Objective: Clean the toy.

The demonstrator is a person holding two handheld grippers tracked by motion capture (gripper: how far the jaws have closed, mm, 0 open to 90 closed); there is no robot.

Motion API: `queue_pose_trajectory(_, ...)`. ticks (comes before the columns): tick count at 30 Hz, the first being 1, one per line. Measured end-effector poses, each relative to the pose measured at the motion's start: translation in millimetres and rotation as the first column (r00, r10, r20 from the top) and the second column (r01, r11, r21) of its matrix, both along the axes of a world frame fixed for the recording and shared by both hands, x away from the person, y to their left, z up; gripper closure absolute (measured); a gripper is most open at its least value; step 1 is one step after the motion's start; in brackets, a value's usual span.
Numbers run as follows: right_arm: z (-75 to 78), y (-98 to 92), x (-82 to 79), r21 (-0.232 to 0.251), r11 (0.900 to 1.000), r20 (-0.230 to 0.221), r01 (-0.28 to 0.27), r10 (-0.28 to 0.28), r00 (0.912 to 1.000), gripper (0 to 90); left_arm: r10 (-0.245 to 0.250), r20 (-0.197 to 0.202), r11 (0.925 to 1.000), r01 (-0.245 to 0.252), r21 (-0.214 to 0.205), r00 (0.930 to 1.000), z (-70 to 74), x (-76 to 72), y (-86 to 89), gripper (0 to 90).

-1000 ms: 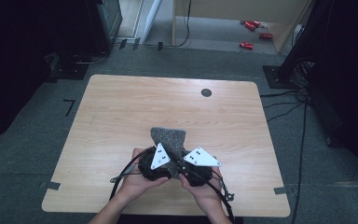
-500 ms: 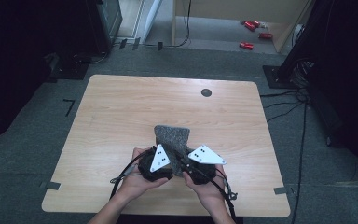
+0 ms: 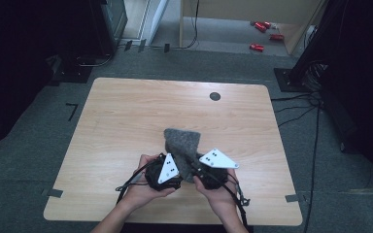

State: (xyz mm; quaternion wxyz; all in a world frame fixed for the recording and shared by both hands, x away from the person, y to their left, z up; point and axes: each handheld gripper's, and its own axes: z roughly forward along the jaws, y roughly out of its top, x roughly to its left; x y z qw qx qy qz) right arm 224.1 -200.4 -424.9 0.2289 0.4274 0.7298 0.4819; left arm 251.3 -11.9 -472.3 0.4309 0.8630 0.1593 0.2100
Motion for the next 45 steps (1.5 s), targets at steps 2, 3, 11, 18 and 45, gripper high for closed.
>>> queue_pose_trajectory(2,-1.8,-15.0,6.2,0.039,0.9987,-0.034,0.034,-0.033,0.9989,78.0,-0.011,-0.017,0.9989,0.011,-0.046,0.9998,1.8,1.5,3.8,35.3)
queue_pose_trajectory(3,-1.8,-20.1,7.9,0.066,0.9972,-0.046,0.035,-0.032,0.9984,78.0,-0.022,-0.019,0.9969,0.021,-0.076,0.9996,3.9,2.0,5.9,35.3)
queue_pose_trajectory(11,-5.4,-31.9,14.3,0.174,0.9847,-0.098,0.000,0.017,0.9950,78.2,-0.074,0.001,0.9799,0.073,-0.186,0.9972,6.9,1.4,15.3,35.3)
queue_pose_trajectory(18,-16.0,-34.6,20.2,0.235,0.9718,-0.168,-0.022,0.063,0.9837,78.4,-0.125,-0.007,0.9673,0.120,-0.223,0.9921,3.5,4.8,20.4,35.2)
queue_pose_trajectory(45,-13.9,-29.0,16.2,0.227,0.9738,-0.160,-0.010,0.048,0.9859,78.5,-0.113,-0.027,0.9683,0.104,-0.227,0.9932,2.0,7.1,23.3,35.3)
